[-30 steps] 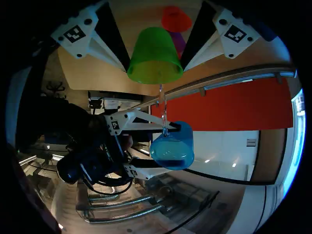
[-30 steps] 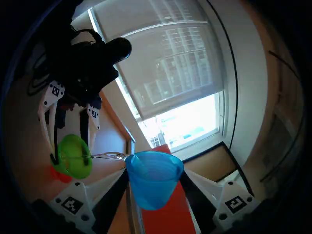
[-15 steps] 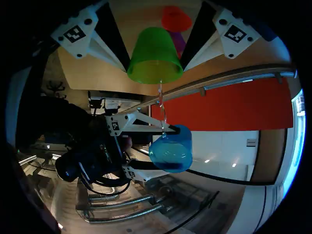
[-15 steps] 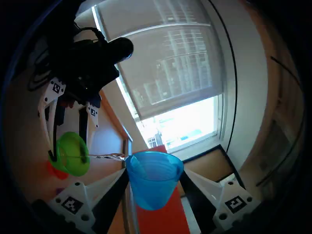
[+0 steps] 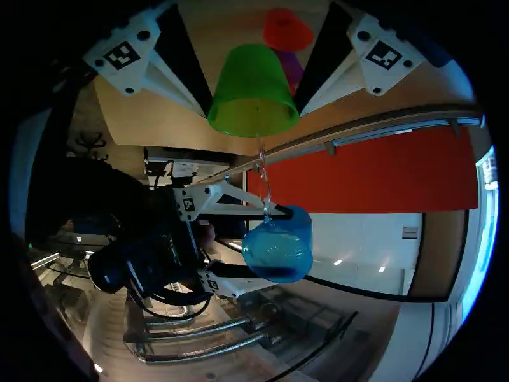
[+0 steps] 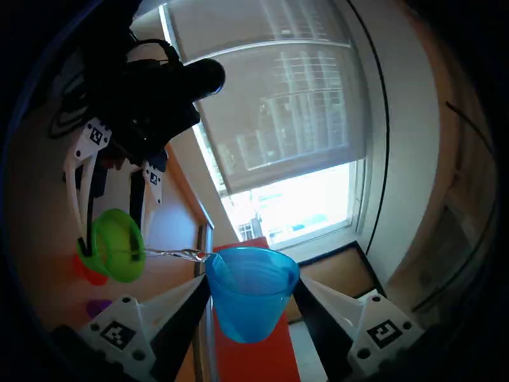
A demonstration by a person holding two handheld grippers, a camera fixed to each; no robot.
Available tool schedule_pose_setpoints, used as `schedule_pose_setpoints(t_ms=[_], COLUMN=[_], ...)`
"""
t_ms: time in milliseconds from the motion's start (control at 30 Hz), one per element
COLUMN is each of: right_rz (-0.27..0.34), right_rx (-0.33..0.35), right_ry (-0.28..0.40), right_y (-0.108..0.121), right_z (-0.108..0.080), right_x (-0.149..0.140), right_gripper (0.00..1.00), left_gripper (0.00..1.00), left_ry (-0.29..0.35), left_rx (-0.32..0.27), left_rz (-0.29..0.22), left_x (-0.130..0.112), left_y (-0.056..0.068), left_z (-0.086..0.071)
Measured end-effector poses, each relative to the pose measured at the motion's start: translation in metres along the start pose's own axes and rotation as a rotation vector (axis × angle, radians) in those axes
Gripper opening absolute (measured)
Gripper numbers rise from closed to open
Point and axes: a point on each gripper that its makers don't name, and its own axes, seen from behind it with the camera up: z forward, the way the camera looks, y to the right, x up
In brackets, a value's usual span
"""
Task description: Pour water
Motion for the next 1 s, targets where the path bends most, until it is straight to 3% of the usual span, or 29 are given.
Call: schedule_pose_setpoints(t_ms=[1000], right_rz=[-0.1], right_rx=[-0.017], right_ry=[0.0], right_y=[0.0059], right_z=[-0.0015], right_x=[0.0087], right_gripper=[0.9], left_gripper=[0.87], left_ry=[0.002], left_rx=[0.002], left_rz=[0.006], left_x=[-0.0002], left_y=[0.0012], left_z=[0.0003])
